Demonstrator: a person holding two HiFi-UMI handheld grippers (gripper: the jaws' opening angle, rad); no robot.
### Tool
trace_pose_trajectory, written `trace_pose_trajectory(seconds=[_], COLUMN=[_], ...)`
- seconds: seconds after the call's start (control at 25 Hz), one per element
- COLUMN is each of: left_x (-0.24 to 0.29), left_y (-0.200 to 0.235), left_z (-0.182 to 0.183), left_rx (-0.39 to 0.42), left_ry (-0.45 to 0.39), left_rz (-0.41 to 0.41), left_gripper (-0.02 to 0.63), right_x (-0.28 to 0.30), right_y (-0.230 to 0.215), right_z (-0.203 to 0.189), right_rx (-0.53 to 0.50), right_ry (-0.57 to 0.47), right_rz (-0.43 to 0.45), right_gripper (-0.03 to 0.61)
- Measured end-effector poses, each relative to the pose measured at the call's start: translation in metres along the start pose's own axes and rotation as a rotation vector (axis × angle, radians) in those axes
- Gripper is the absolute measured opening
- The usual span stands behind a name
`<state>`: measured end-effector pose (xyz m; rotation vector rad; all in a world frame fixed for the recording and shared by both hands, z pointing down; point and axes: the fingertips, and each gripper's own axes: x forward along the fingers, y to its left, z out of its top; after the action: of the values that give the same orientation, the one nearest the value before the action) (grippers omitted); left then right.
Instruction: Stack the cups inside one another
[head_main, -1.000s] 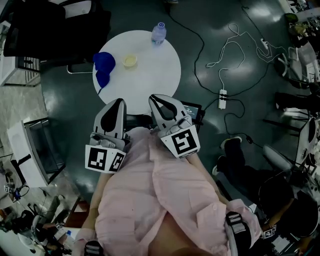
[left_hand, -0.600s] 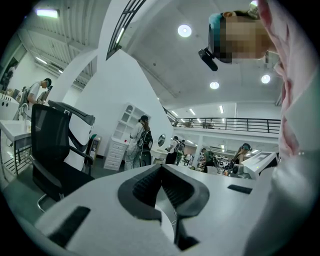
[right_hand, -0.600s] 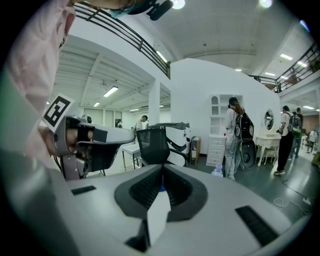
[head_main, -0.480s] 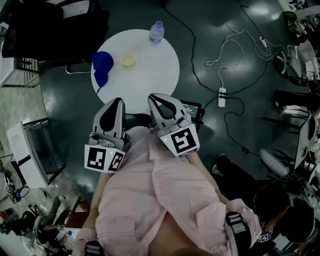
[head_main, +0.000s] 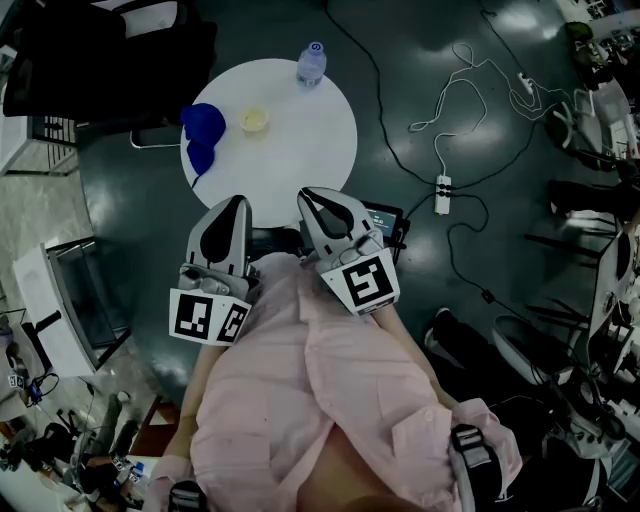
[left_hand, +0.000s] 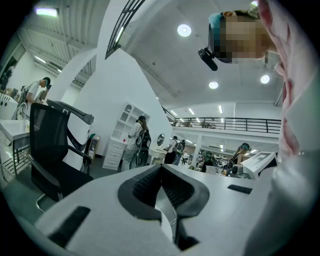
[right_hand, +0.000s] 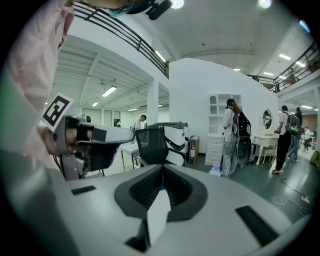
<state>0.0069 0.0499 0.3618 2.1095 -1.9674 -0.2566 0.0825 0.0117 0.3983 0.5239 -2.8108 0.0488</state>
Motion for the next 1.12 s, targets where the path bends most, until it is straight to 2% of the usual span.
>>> trace_pose_trajectory(seconds=[1.12], left_x=[-0.0011], left_y=[-0.0056], left_z=[-0.0001], left_rx=[-0.001], left_ry=[-0.019], left_rz=[0.000], left_gripper=[0.018], right_x=[-0.0049], right_y=[-0.0030], right_z=[-0.0022], right_rx=[-0.007], right_ry=[-0.001], right_rz=[0.000], right_gripper=[0.032])
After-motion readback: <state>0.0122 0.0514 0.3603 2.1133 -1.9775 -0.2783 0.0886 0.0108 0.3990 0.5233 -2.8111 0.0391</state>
